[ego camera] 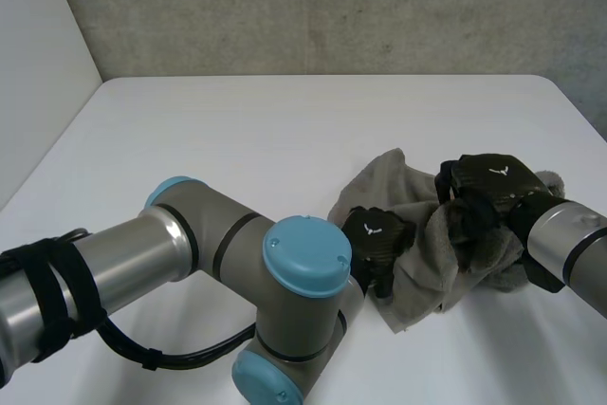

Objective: Fold the towel.

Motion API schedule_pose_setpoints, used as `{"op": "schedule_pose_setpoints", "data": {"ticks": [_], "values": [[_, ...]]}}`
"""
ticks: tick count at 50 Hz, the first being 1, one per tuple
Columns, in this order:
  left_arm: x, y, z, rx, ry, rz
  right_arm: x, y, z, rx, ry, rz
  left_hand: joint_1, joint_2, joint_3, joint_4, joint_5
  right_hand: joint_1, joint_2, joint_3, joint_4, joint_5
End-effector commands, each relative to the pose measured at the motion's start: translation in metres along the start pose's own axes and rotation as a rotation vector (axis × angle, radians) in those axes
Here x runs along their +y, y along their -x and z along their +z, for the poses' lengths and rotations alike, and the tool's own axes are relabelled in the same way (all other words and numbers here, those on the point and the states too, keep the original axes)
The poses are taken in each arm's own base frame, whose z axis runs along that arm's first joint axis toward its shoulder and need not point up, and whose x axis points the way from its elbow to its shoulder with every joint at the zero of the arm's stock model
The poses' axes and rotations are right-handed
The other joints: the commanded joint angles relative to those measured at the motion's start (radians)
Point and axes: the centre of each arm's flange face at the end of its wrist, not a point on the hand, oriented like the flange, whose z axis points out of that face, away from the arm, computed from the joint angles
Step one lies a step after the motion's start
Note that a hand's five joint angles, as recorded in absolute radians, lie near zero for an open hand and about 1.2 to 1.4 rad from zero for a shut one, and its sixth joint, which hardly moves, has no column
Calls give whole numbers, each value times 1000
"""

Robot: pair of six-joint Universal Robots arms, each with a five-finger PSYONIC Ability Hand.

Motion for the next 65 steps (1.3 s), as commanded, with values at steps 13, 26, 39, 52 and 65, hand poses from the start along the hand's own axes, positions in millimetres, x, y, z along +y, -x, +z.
{"op": "schedule_pose_setpoints", "data": {"ticks": [13, 26, 39, 52, 65], "values": [[-4, 4, 6, -42, -22, -38, -6, 21, -20, -45, -28, -8, -68, -69, -71, -66, -247, 25, 29, 14, 12, 19], [-17, 29, 0, -146, -31, -56, -24, 22, -25, -40, -96, -25, 277, 276, 273, 278, 98, 55, 58, 43, 41, 49], [-42, 94, -23, -277, -51, -94, -28, 14, -7, -21, -92, -36, 434, 433, 431, 436, 255, 71, 75, 60, 58, 65], [-102, 158, -85, -386, -266, -110, -91, 83, 10, -177, -218, -119, 364, 363, 360, 365, 185, 71, 75, 60, 58, 65], [-114, 207, -123, -469, -329, -168, -34, 217, 32, -462, -90, -211, 293, 292, 290, 295, 114, -173, -169, -184, -186, -179]]}}
